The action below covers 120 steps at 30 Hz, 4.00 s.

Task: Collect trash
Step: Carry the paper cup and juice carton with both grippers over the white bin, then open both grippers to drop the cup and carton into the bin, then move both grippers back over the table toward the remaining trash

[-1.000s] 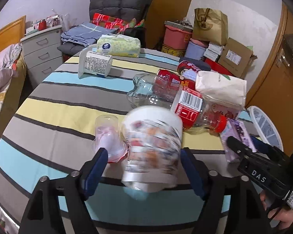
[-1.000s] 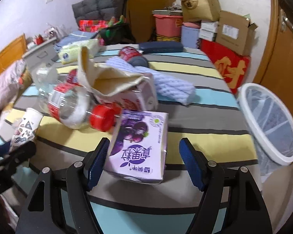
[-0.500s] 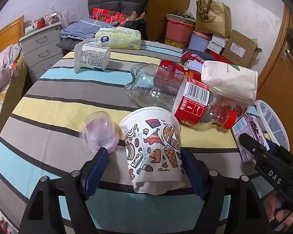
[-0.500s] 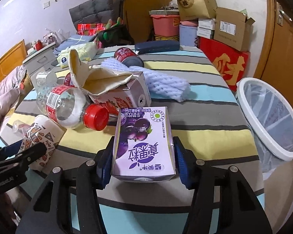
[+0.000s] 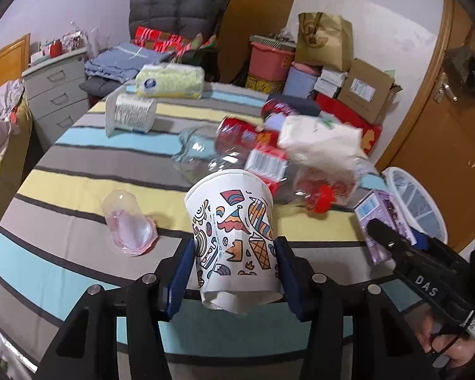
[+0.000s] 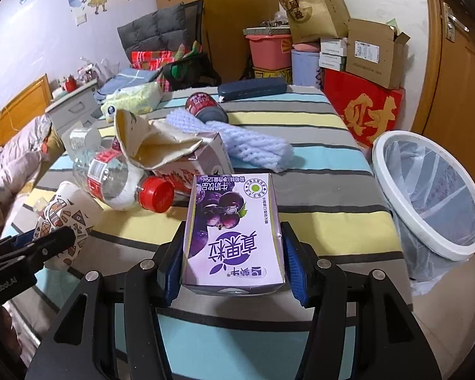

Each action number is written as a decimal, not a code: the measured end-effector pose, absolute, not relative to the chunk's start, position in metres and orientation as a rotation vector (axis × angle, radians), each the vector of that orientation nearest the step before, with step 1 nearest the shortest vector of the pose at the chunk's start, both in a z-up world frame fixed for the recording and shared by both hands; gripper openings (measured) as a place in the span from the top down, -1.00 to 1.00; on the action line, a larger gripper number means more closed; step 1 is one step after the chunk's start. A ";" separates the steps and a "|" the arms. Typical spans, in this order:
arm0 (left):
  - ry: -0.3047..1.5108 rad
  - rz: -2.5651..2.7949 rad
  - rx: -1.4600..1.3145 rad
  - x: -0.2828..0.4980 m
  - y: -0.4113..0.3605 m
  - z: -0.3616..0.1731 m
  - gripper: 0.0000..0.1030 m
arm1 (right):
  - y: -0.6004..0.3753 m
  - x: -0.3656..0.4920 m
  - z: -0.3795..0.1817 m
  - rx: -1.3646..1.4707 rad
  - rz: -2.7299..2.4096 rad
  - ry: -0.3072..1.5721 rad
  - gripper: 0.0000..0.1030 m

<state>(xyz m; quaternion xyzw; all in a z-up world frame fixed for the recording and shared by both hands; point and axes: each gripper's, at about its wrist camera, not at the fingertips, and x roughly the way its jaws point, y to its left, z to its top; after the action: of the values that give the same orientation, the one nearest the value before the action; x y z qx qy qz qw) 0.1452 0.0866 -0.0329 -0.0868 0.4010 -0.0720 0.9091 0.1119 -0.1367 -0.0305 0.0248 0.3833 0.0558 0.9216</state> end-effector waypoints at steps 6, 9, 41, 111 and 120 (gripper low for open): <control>0.791 -0.184 -0.156 0.135 0.067 -0.012 0.00 | -0.147 0.104 -0.020 0.066 0.127 0.756 -0.08; 0.775 -0.201 -0.136 0.132 0.053 -0.001 -0.01 | -0.155 0.100 -0.012 0.079 0.129 0.736 -0.08; 0.762 -0.606 0.024 0.189 -0.197 0.026 -0.02 | -0.332 0.098 0.004 0.121 -0.136 0.696 -0.09; 0.683 -0.117 -0.141 0.134 0.016 0.031 -0.30 | -0.231 0.109 0.004 0.072 0.164 0.662 -0.27; 0.711 0.005 -0.188 0.127 0.077 0.014 -0.30 | -0.176 0.114 0.003 0.020 0.314 0.650 -0.27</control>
<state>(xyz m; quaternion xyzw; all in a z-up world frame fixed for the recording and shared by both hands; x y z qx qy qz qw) 0.1274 0.0770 0.0138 -0.0921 0.3474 0.0023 0.9332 0.1138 -0.1765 0.0028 0.0097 0.3181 0.1537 0.9355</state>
